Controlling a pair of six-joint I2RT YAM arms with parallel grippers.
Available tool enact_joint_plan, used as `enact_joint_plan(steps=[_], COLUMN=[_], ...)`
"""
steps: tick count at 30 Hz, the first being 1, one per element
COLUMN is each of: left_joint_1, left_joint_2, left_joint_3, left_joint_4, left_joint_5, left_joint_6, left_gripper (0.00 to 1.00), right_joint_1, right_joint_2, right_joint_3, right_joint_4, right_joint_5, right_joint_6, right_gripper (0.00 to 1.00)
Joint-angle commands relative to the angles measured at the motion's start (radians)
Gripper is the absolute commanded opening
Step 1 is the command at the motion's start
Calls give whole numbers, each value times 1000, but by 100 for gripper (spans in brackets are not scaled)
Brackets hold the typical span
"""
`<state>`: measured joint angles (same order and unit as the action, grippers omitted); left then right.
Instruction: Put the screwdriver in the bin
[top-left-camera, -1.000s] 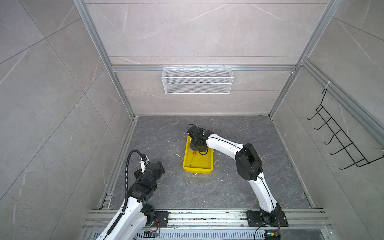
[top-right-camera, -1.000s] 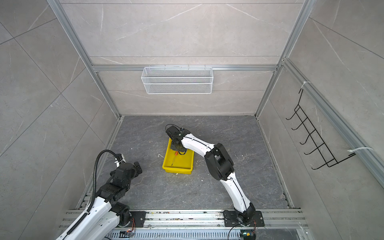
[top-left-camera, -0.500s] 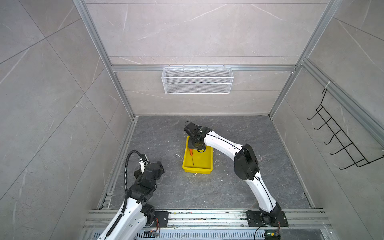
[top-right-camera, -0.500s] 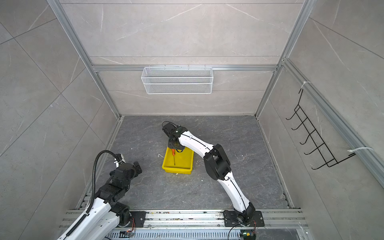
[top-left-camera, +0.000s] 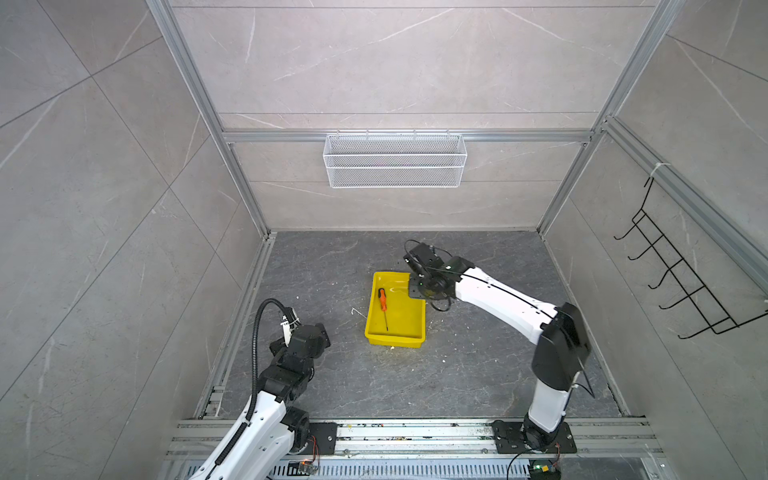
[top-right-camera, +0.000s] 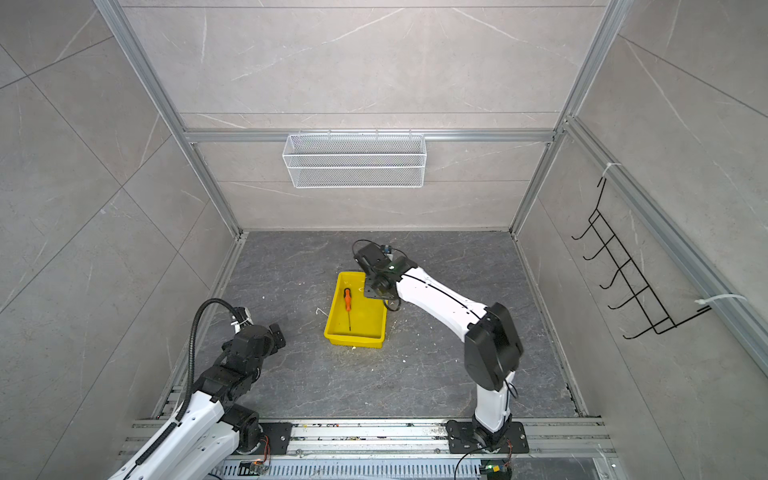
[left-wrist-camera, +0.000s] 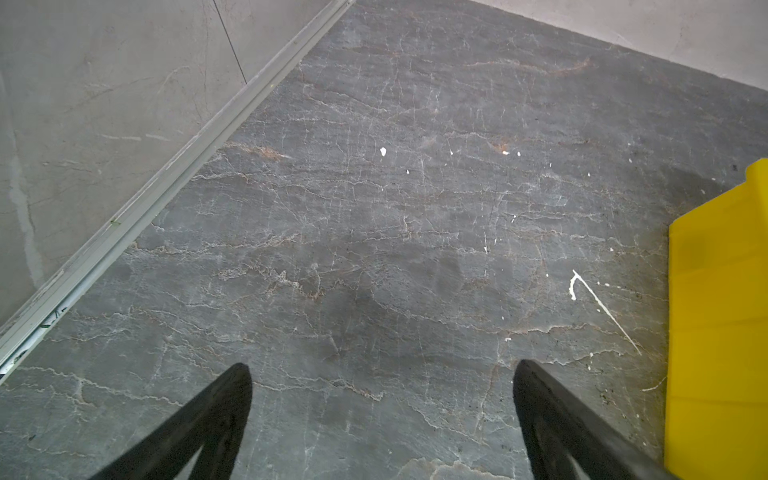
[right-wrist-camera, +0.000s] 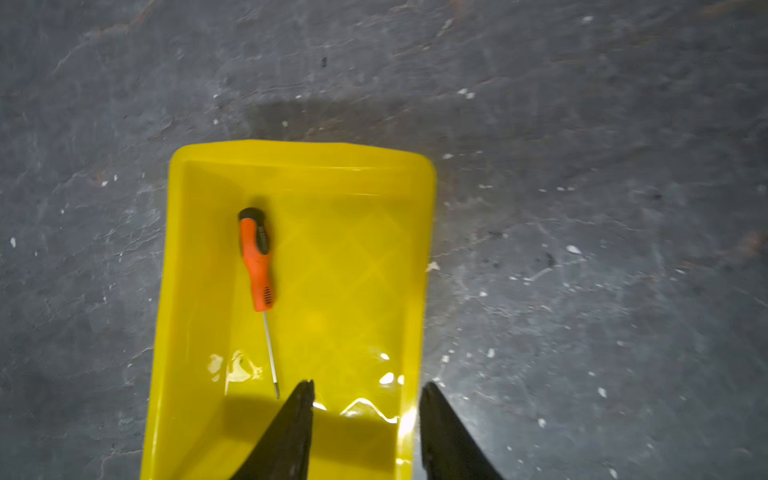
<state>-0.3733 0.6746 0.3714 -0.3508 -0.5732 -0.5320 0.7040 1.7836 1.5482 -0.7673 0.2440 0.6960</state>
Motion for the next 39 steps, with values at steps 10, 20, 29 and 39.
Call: enact_joint_plan(steps=[10, 20, 29, 39], left_joint_1=[2, 2, 2, 2], left_joint_2=[49, -48, -12, -10], left_joint_3=[48, 4, 18, 18], left_joint_4=[43, 44, 46, 50], left_joint_5=[56, 65, 64, 68], left_joint_6=[-6, -16, -17, -11], left_gripper=[100, 100, 100, 100], right_joint_1=[-381, -449, -460, -493], right_joint_2=[-473, -703, -774, -473], right_joint_3=[-495, -786, -1007, -1006], right_joint_4=[106, 493, 851, 954], right_joint_5=[99, 132, 487, 659], right_joint_6=[-75, -77, -287, -286], right_gripper=[89, 100, 100, 100])
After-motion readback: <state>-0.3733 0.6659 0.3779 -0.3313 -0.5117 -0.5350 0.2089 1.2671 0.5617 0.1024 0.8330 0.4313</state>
